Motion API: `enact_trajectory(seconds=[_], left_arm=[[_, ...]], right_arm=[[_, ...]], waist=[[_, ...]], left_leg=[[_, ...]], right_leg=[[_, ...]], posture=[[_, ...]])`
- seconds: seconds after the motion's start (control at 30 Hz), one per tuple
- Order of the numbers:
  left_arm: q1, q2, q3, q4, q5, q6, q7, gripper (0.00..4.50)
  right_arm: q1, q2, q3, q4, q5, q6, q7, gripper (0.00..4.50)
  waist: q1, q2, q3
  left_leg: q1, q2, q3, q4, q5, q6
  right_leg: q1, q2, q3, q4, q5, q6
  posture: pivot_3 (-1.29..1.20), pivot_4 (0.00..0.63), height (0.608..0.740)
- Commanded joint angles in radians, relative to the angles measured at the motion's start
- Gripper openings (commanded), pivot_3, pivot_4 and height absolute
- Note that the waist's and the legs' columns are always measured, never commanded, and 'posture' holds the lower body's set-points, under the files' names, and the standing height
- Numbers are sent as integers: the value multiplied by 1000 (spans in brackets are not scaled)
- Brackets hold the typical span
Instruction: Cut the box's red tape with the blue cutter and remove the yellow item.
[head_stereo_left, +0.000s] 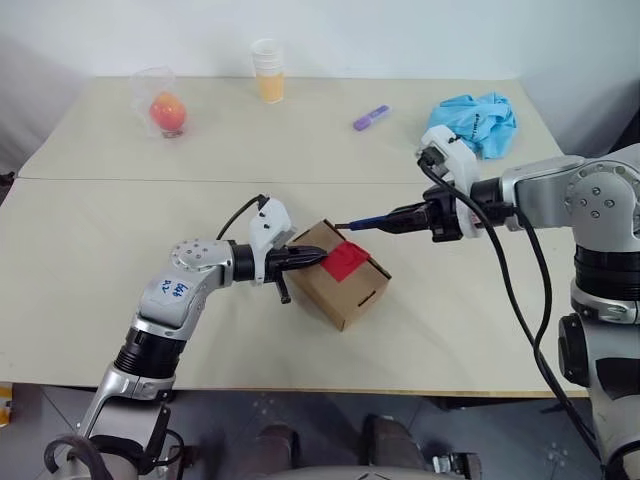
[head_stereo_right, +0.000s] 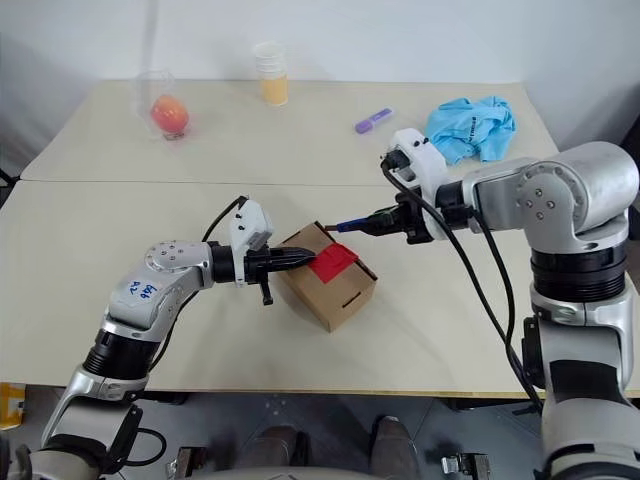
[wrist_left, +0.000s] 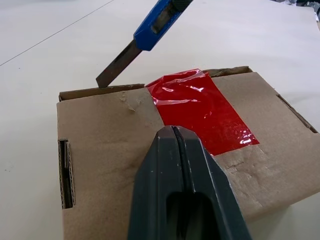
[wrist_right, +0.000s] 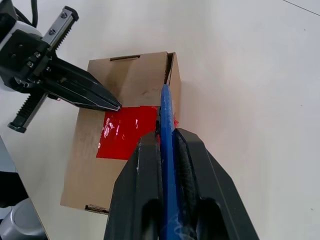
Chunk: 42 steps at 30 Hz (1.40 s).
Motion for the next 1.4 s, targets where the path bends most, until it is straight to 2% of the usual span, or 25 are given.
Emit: enact_trajectory(seconds=[0.03, 0.33, 0.9, 1.4], left_arm=[[11, -3, -20, 18, 15, 7, 5, 0], [9, -2, -21, 20, 15, 5, 3, 0], [5, 0, -22, 17, 13, 11, 4, 0], [10, -1, -21, 9, 11, 15, 7, 0]], right_arm=[[-45, 6, -28, -12, -1, -8, 7, 114], [-83, 0, -27, -2, -15, -24, 13, 114], [9, -7, -19, -65, 8, 5, 10, 114], [5, -38, -17, -41, -21, -8, 11, 114]], waist=[[0, 0, 0], [0, 0, 0], [0, 0, 0], [1, 0, 0]], left_leg=[[0, 0, 0, 0, 0, 0], [0, 0, 0, 0, 0, 0], [0, 0, 0, 0, 0, 0], [0, 0, 0, 0, 0, 0]], right_leg=[[0, 0, 0, 0, 0, 0], [0, 0, 0, 0, 0, 0], [0, 0, 0, 0, 0, 0], [0, 0, 0, 0, 0, 0]], posture=[[0, 150, 740], [0, 150, 740], [0, 150, 740], [0, 150, 740]])
